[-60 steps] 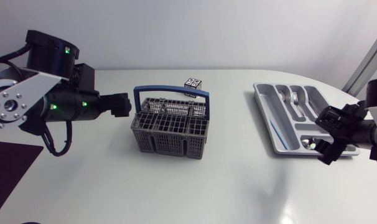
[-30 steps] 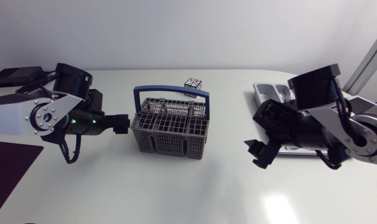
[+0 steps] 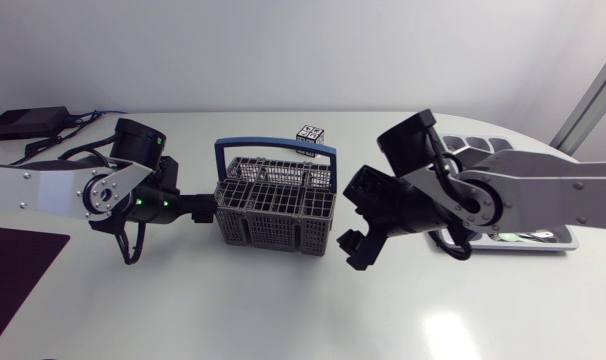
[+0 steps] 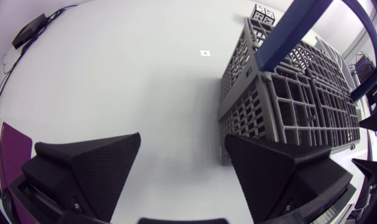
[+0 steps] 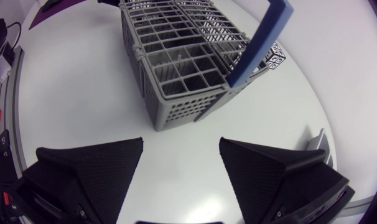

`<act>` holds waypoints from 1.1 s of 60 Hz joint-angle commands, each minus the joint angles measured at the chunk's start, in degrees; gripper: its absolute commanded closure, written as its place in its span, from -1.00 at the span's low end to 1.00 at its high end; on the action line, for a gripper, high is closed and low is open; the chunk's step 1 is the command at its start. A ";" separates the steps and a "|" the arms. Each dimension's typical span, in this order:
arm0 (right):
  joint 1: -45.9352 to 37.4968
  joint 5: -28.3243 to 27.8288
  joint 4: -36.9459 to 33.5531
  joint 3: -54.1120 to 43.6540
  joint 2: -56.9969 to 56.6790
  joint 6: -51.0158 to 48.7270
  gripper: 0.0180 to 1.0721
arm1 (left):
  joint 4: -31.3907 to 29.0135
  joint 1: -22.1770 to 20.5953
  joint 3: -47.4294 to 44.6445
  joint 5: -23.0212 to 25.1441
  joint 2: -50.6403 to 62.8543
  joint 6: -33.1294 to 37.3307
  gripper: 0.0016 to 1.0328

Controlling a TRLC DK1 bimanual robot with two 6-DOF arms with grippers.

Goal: Transfer all utensils from the basket to the drawer tray.

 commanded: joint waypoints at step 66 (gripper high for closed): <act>-2.52 1.97 5.51 6.20 9.83 1.66 -0.68 | -0.28 -3.51 -3.87 -0.32 -6.60 0.61 -0.87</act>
